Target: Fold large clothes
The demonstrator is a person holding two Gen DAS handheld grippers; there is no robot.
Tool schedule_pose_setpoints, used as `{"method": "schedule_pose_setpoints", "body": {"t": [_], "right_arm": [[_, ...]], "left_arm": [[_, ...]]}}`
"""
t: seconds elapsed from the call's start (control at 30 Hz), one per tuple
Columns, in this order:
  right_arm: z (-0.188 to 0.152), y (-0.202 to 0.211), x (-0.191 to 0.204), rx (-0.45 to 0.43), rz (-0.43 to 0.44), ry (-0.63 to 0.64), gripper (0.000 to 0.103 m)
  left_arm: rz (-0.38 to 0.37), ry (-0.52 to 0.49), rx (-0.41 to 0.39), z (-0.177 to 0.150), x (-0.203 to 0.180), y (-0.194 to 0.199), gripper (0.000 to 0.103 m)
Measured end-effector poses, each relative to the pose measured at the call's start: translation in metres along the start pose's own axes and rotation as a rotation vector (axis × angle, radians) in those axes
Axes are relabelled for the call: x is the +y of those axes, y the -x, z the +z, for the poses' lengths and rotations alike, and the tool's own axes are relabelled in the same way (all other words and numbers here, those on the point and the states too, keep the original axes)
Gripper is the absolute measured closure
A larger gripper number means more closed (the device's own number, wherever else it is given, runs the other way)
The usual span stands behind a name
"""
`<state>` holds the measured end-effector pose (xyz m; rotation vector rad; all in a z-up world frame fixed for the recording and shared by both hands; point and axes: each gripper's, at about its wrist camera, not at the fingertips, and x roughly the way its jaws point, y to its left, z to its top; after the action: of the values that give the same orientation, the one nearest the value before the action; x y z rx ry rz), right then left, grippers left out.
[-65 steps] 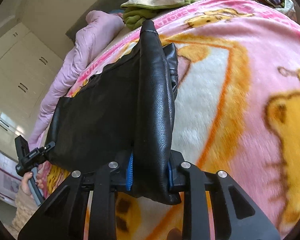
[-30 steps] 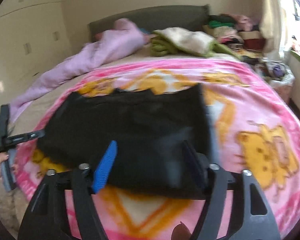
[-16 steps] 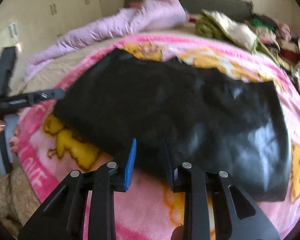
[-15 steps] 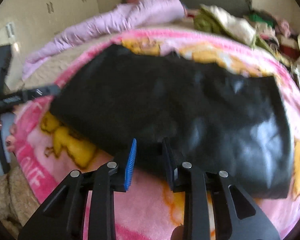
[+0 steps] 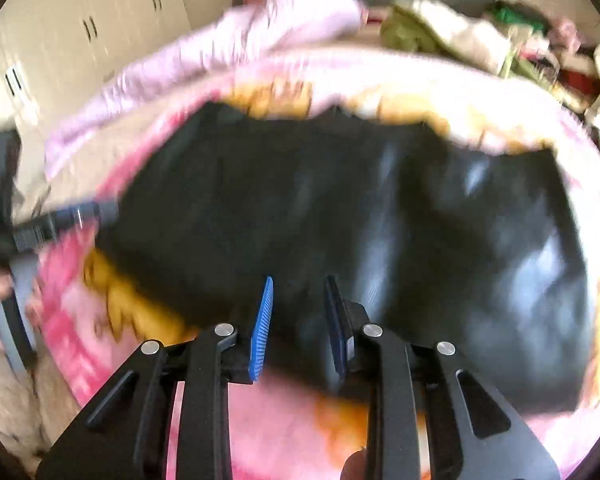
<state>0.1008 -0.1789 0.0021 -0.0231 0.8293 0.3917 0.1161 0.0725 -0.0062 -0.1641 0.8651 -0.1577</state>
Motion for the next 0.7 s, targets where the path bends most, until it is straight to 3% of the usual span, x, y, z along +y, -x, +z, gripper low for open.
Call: {"method": "schedule_pose_setpoints", "body": {"t": [0.13, 0.3, 0.47, 0.7], "right_arm": [[0.049, -0.014, -0.015, -0.042, -0.024, -0.019, 0.078], [0.089, -0.07, -0.033, 0.037, -0.048, -0.065, 0.079], [0.085, -0.134, -0.042, 0.192, -0.072, -0.095, 0.08], [0.08, -0.135, -0.049, 0.17, -0.039, -0.12, 0.08]], "left_arm": [[0.023, -0.014, 0.008, 0.004, -0.004, -0.009, 0.013], [0.053, -0.005, 0.031, 0.006, -0.002, -0.023, 0.013], [0.062, -0.009, 0.037, 0.007, 0.0, -0.029, 0.013], [0.062, -0.002, 0.033, 0.011, 0.0, -0.03, 0.013]]}}
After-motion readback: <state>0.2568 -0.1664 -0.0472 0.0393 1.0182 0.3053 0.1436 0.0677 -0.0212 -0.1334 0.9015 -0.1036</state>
